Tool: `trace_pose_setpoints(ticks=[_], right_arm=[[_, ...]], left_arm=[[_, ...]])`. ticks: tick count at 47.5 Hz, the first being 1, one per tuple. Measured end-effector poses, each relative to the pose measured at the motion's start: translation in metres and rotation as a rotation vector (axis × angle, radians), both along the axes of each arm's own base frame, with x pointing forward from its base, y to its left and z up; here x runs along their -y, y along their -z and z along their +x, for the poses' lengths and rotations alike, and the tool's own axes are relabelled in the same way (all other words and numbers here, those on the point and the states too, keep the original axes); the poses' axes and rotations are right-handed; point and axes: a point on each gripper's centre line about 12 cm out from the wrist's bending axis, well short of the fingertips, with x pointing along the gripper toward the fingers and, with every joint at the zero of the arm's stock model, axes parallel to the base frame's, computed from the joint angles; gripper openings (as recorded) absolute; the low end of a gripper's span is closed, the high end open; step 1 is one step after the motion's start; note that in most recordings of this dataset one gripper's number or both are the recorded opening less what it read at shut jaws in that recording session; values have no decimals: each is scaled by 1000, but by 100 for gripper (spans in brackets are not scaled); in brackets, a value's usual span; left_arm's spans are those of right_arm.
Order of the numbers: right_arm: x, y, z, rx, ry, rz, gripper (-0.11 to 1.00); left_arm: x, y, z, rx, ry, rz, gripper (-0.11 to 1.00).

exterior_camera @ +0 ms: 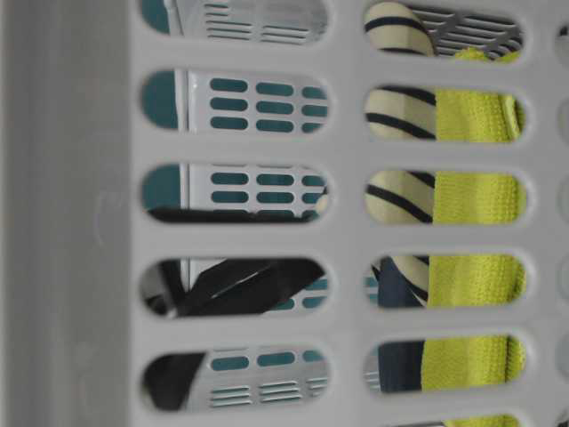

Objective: Pick up the yellow cloth from the shopping basket with the left arm.
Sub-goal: 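Lower the left gripper and pinch the yellow cloth's center, then lift the pinched yellow cloth upward with the left gripper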

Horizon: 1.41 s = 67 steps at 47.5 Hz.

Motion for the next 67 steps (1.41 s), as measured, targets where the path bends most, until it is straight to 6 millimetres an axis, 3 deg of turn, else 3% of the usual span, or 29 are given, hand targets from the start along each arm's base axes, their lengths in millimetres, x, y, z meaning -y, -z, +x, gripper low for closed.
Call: trace_pose_setpoints(ticks=[20, 38, 47, 59, 67], right_arm=[[4, -1, -1, 6, 20, 0, 78], [5, -2, -3, 14, 25, 0, 78], [5, -2, -3, 14, 28, 0, 78], [5, -3, -5, 21, 28, 2, 78], [5, -1, -7, 23, 28, 3, 78]], left_arm=[[1, 59, 1, -84, 3, 12, 84], [1, 72, -3, -81, 4, 10, 80], [1, 72, -3, -78, 4, 10, 62], [1, 67, -2, -66, 5, 9, 17], [1, 55, -1, -38, 8, 6, 13]])
